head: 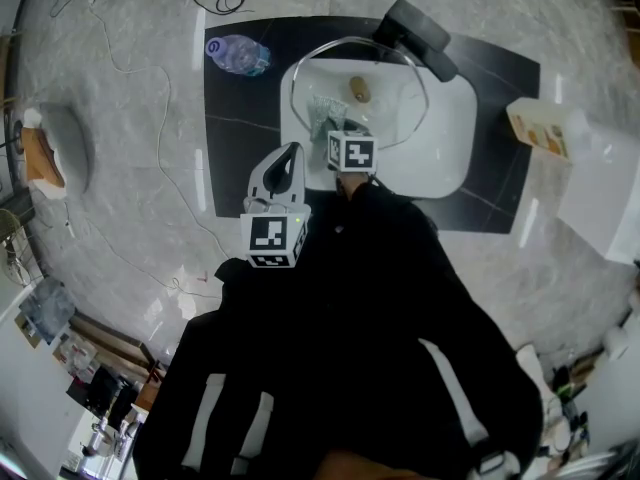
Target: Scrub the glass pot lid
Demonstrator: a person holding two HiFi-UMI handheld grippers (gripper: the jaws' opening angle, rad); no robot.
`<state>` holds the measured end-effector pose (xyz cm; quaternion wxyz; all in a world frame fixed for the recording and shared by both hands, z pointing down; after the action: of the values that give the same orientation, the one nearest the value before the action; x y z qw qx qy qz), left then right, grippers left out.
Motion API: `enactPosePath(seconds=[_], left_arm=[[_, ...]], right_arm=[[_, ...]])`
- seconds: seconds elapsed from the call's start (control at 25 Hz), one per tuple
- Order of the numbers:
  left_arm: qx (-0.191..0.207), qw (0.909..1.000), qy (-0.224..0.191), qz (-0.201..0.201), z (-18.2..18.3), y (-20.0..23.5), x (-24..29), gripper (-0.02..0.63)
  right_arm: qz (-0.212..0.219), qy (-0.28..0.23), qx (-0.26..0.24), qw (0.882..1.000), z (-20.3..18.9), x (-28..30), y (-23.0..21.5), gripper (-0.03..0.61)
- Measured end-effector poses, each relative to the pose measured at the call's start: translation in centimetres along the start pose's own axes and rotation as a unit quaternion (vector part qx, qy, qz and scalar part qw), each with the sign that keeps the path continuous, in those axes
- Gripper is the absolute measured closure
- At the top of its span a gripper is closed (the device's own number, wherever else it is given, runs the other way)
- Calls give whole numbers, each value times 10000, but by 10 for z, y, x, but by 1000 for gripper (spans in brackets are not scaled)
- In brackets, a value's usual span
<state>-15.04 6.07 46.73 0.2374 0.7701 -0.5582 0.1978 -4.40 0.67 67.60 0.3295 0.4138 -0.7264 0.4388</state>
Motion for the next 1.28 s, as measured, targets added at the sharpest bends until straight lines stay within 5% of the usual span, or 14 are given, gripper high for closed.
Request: enactPosePath(seconds=[1.28], left_arm=[[163, 9996, -23, -231, 12, -18, 13, 611]], right_arm=[[-348, 16, 360, 9987, -9, -22, -45, 508]])
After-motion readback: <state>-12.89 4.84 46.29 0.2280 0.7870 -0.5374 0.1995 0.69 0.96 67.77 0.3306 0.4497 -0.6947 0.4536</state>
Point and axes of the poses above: the fingertips, and each gripper's own axes: x forward along the fingers, y to its left, z out of its top, the point moved 6 cm from there along -x, backward along the fingers, and after that the axes turned 4 degrees about -x, right-handed, at the moved point
